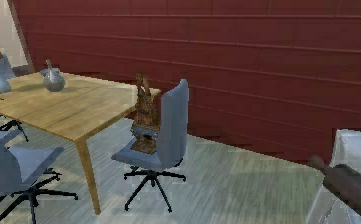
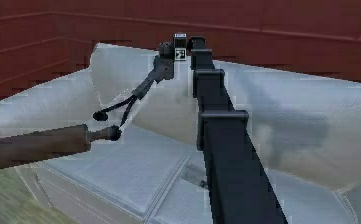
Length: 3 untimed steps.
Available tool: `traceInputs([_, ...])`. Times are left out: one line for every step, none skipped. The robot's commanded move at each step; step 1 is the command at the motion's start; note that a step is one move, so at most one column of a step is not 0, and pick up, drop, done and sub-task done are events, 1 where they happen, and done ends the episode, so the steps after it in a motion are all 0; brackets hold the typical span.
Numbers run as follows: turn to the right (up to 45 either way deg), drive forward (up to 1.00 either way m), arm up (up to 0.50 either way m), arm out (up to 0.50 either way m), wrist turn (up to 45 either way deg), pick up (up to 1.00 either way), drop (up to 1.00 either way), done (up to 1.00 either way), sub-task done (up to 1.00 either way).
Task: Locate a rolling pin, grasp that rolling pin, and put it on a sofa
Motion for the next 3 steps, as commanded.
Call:
traceInputs([0.0,0.0,0.0,0.0,45.0,0.0,0.0,0.0,0.0])
traceInputs([0.0,0.0,0.0,0.0,45.0,0.0,0.0,0.0,0.0])
traceInputs([0.0,0.0,0.0,0.0,36.0,0.0,0.0,0.0,0.0])
